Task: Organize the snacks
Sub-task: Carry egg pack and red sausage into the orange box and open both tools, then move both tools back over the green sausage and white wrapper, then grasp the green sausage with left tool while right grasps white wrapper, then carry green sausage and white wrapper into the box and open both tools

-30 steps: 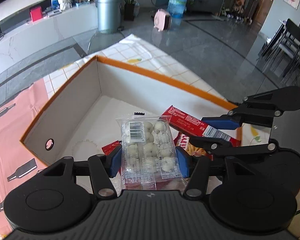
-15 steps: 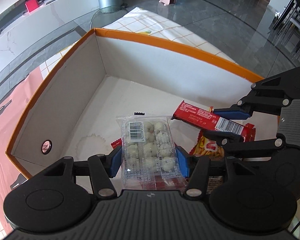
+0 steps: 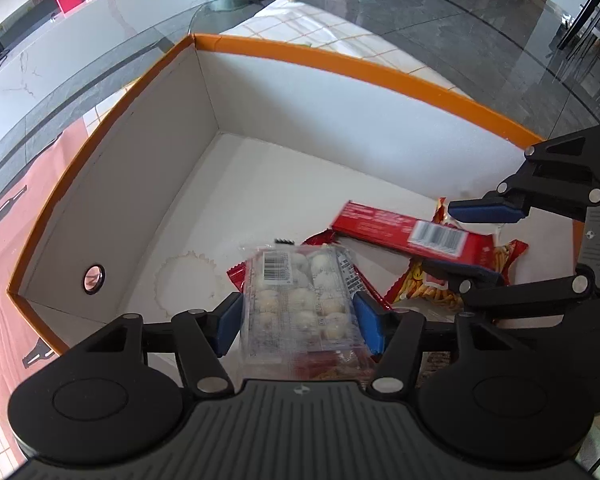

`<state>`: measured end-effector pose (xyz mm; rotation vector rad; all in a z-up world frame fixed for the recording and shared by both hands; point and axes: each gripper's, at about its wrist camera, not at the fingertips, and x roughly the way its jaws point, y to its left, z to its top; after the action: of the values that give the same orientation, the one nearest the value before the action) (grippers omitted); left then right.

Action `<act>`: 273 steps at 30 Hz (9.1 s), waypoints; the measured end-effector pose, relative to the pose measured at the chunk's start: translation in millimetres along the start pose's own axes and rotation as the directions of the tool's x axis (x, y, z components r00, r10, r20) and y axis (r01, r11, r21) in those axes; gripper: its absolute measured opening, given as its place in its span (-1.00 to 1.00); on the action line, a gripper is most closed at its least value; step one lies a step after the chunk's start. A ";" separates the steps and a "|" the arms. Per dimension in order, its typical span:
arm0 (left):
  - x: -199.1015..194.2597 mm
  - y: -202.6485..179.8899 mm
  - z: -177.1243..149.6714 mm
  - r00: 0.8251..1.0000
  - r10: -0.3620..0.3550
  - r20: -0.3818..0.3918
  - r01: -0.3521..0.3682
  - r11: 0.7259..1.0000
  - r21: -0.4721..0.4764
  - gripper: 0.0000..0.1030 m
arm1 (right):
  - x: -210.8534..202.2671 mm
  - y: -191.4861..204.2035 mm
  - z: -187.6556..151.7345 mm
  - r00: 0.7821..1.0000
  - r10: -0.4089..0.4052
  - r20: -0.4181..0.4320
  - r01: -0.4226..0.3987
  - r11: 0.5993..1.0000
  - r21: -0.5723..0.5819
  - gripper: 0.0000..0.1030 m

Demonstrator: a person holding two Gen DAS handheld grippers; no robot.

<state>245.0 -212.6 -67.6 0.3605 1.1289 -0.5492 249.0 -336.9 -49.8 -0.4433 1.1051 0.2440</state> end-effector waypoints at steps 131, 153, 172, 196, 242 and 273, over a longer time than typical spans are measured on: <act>-82.4 149.6 -303.5 0.973 0.133 0.189 -0.012 0.845 -0.535 -0.50 | -12.7 282.6 -11.0 0.964 0.202 0.173 -0.244 0.931 0.270 0.40; -73.2 145.4 -295.9 0.949 0.262 0.174 -0.169 0.892 -0.420 -0.20 | 2.8 287.3 -2.2 0.937 0.110 0.331 -0.190 0.957 0.221 0.41; -69.6 146.7 -290.2 0.942 0.260 0.214 -0.137 0.876 -0.462 -0.52 | -2.0 282.1 -6.8 0.925 0.128 0.358 -0.222 0.946 0.237 0.05; -140.1 112.2 -280.0 0.920 0.179 0.350 0.031 0.855 -0.518 -0.52 | -87.9 233.2 -42.1 0.846 0.144 0.513 -0.317 0.910 0.267 -0.02; -20.4 59.6 22.3 0.998 0.004 0.059 -0.004 1.000 0.008 -0.53 | -3.4 -16.6 37.4 0.939 0.240 0.245 -0.313 0.892 0.327 -0.02; -72.6 99.0 6.5 0.980 0.079 0.183 -0.070 0.996 -0.057 -0.17 | 43.9 8.7 99.6 0.964 0.232 0.130 -0.265 0.883 0.388 0.01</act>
<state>284.4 -118.9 1.5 0.3009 0.9443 -0.4773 344.7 -284.4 -54.0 0.0798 1.0994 0.2487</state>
